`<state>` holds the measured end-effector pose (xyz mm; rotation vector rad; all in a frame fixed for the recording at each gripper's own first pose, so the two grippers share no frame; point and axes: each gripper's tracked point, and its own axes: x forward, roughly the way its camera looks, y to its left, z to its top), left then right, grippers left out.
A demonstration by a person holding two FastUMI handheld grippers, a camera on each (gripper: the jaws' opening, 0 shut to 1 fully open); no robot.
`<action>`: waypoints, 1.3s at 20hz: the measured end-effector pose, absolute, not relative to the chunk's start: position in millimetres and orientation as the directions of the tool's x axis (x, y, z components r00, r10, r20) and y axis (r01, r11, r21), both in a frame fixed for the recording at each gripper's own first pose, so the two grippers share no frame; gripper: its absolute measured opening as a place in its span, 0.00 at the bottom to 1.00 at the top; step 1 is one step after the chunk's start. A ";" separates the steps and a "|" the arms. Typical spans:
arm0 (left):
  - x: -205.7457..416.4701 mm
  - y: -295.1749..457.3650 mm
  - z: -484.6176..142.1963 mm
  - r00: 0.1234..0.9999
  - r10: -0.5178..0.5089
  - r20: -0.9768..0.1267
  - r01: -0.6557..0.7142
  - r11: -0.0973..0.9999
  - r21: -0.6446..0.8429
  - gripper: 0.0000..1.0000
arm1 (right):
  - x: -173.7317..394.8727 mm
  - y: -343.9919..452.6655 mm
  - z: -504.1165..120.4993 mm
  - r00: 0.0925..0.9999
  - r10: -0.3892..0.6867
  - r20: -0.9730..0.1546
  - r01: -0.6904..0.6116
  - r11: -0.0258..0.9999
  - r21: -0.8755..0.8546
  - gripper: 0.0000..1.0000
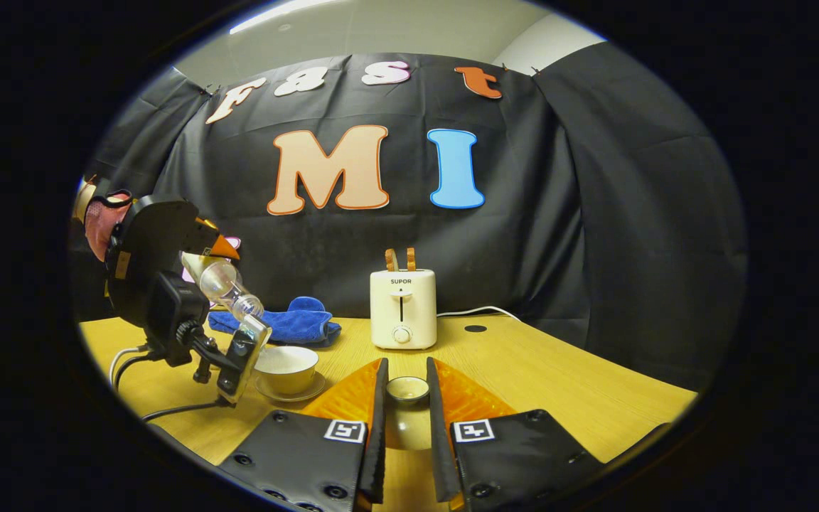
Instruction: Open the teacup lid with one hand, grasp the water bottle and pour water into the teacup with the other hand; after pouring, place the water bottle on the coaster and then close the teacup lid.
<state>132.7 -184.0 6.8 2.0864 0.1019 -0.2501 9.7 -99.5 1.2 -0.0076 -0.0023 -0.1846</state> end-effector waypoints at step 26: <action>125.2 -217.1 -10.4 0.882 -0.408 -0.235 0.437 0.896 0.082 0.68 | 10.9 -87.7 -0.5 0.994 -0.112 -0.004 0.112 0.994 -0.006 0.31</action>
